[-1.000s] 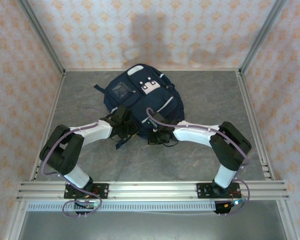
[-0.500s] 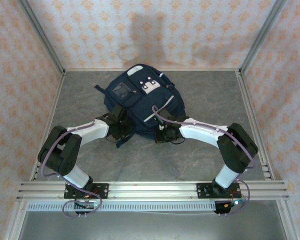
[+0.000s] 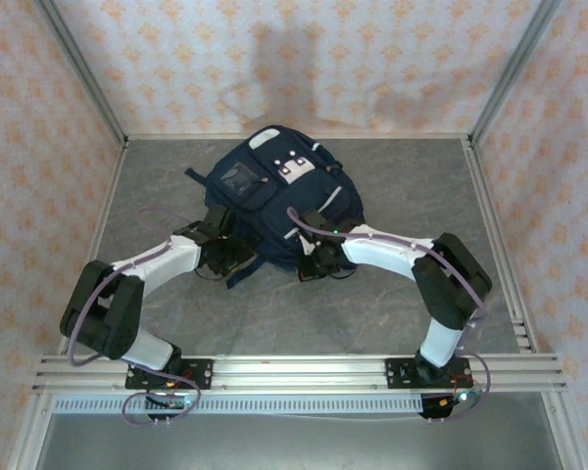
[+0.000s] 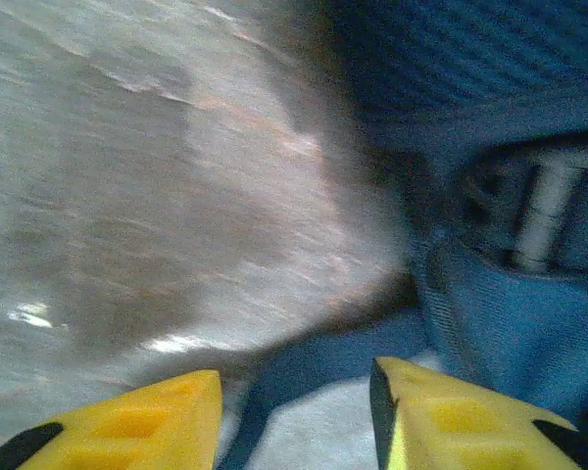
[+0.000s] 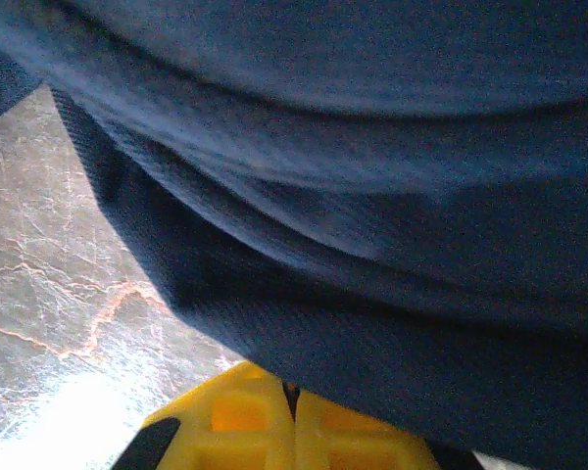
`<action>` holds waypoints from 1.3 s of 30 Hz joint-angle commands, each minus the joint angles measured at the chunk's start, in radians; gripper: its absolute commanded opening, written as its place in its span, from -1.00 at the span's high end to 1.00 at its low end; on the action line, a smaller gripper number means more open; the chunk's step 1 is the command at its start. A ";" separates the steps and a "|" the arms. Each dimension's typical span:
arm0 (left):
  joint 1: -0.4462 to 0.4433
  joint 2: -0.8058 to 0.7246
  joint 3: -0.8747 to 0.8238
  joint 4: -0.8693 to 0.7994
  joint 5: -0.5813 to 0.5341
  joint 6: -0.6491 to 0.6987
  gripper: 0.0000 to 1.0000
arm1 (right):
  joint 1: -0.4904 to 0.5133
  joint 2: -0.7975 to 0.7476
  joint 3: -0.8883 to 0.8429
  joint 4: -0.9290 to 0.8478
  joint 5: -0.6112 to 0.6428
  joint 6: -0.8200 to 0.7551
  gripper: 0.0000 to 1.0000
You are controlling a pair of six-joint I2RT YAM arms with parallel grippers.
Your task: Pack the student bag
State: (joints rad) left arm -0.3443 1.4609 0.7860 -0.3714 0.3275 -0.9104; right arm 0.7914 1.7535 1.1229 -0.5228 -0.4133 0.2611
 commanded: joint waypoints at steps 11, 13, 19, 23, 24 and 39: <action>-0.164 -0.007 -0.039 0.274 0.075 -0.393 -0.23 | 0.022 -0.017 -0.021 0.054 0.000 0.036 1.00; -0.174 0.030 -0.017 0.290 0.070 -0.404 -0.22 | 0.021 -0.025 -0.032 0.067 0.003 0.048 1.00; -0.211 0.118 0.042 0.306 0.059 -0.416 -0.05 | 0.020 -0.037 -0.047 0.090 0.013 0.066 1.00; -0.214 0.158 0.047 0.300 0.035 -0.418 0.03 | 0.020 -0.038 -0.053 0.106 0.014 0.078 1.00; -0.213 0.172 0.053 0.296 0.025 -0.411 0.04 | 0.020 -0.038 -0.055 0.110 0.013 0.080 1.00; -0.182 0.320 0.173 0.017 -0.117 -0.263 1.00 | 0.021 -0.044 -0.063 0.052 0.084 0.085 1.00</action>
State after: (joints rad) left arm -0.5510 1.7203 0.9703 -0.2379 0.3592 -1.2175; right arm 0.8043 1.7447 1.0683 -0.4191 -0.3641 0.3473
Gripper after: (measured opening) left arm 0.044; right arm 0.047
